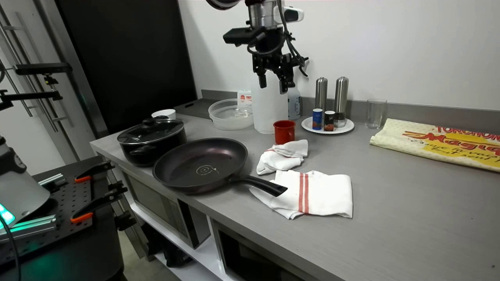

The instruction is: Use the left white towel to wipe the pan

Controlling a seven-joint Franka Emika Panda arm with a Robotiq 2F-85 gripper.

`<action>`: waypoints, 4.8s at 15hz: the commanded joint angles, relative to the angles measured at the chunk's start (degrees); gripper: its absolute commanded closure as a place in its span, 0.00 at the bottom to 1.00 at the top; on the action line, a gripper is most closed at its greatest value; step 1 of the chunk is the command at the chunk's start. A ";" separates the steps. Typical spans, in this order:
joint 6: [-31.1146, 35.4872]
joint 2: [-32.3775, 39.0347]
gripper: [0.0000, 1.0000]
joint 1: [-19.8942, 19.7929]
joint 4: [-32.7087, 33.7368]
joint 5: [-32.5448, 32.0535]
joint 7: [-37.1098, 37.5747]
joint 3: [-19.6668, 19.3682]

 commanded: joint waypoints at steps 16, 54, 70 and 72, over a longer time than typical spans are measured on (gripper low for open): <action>6.52 23.45 0.00 -4.09 15.38 -1.08 -3.03 4.96; 20.41 14.44 0.95 -6.84 -0.79 -0.24 -3.79 11.63; 20.21 -23.35 0.95 -0.14 -44.15 1.19 -11.38 11.38; 22.67 -25.25 0.95 1.75 -49.57 0.39 -11.02 10.42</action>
